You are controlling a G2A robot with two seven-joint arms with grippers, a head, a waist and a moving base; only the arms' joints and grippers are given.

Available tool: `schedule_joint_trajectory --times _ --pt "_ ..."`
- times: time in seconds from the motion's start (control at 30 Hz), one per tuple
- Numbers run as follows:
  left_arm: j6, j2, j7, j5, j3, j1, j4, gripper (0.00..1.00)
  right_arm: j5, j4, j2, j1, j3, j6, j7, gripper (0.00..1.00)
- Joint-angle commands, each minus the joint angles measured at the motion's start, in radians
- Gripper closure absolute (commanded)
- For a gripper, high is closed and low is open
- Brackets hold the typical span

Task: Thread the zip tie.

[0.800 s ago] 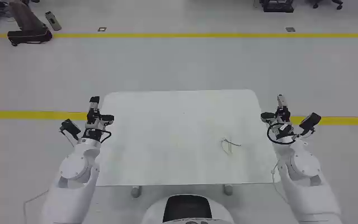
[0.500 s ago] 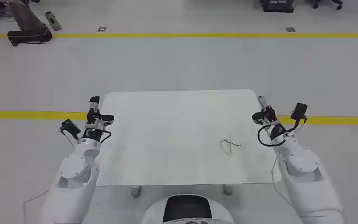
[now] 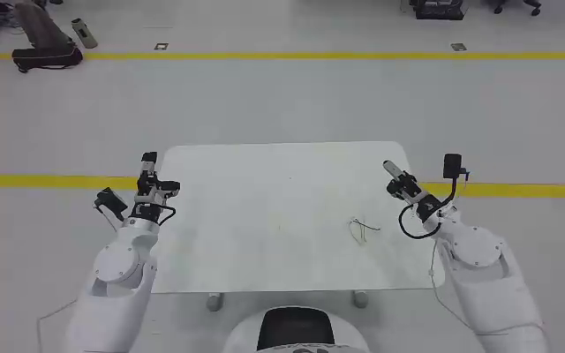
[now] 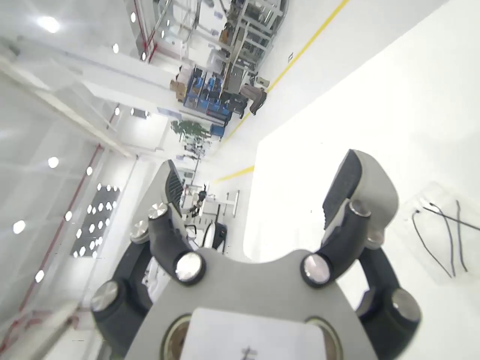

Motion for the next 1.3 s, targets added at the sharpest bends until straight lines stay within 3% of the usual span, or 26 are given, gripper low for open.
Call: schedule_joint_trajectory --times 0.0,0.13,0.5,0.57,0.93,1.03,1.27 --pt "0.000 0.000 0.000 0.000 0.000 0.000 0.000 0.00 -0.138 0.017 0.005 0.026 -0.019 0.011 0.120 0.00" --pt "0.000 0.000 0.000 0.000 0.000 0.000 0.000 0.00 -0.224 0.045 0.012 0.055 -0.064 0.015 0.229 0.00" --pt "0.000 0.000 0.000 0.000 0.000 0.000 0.000 0.00 -0.227 0.051 0.013 0.057 -0.064 0.014 0.234 0.00" --pt "0.000 0.000 0.000 0.000 0.000 0.000 0.000 0.00 -0.280 0.046 0.015 0.066 -0.069 0.008 0.226 0.00" --pt "0.000 0.000 0.000 0.000 0.000 0.000 0.000 0.00 -0.581 0.136 0.024 0.255 -0.213 0.069 0.468 0.00" --pt "0.000 0.000 0.000 0.000 0.000 0.000 0.000 0.00 -0.619 0.155 0.024 0.283 -0.252 0.068 0.528 0.00" --pt "0.000 0.000 0.000 0.000 0.000 0.000 0.000 0.00 -0.611 0.161 0.023 0.289 -0.256 0.071 0.533 0.00"
